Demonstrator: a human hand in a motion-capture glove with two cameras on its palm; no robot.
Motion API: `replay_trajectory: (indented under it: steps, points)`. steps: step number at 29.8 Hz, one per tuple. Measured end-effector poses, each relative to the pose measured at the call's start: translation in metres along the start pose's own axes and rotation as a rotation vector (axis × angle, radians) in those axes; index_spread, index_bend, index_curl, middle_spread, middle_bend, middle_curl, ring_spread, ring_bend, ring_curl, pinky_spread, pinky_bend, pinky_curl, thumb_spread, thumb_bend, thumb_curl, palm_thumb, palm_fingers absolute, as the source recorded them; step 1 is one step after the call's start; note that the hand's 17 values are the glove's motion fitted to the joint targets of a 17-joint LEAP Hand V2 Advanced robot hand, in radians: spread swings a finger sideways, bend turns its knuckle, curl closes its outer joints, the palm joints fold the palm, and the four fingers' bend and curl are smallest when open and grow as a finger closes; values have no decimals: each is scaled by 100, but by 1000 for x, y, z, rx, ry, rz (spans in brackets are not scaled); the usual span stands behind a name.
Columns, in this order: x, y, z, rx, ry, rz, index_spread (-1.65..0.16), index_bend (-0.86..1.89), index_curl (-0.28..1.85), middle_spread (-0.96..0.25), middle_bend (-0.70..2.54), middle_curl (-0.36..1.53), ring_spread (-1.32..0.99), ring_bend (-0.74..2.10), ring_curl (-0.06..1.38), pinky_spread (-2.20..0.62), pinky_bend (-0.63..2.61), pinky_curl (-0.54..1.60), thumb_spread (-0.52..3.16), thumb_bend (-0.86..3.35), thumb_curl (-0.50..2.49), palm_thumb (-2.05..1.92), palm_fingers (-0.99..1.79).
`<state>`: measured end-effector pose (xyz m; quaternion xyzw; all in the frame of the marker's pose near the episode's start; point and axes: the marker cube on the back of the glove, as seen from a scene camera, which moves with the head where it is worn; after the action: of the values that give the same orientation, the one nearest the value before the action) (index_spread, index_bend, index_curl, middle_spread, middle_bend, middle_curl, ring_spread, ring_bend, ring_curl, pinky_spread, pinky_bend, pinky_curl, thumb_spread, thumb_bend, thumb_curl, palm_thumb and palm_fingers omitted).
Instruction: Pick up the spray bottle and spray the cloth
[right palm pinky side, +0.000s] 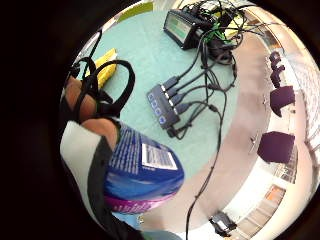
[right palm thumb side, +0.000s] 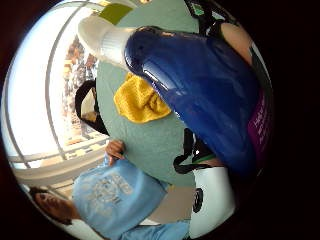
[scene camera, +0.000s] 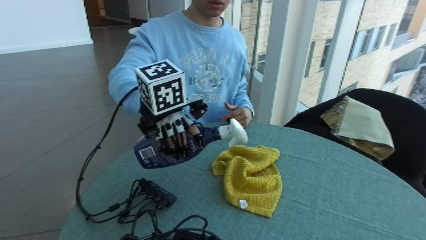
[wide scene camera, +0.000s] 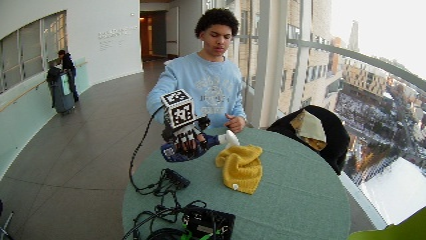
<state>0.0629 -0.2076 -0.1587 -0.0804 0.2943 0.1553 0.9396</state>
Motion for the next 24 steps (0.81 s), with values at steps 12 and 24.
replay_trajectory:
  steps: [12, 24]
  points:
    - [-63, 12, -9, 239, -401, -150, -34, 5, 11, -10, 31, 44, -8, 60, 39, -4, 48, 38, 87, -3, 55, 88, 105]
    - [-196, -7, 2, 412, -894, -422, -34, 5, 11, -10, 31, 44, -7, 60, 39, -4, 47, 37, 87, -3, 55, 88, 104]
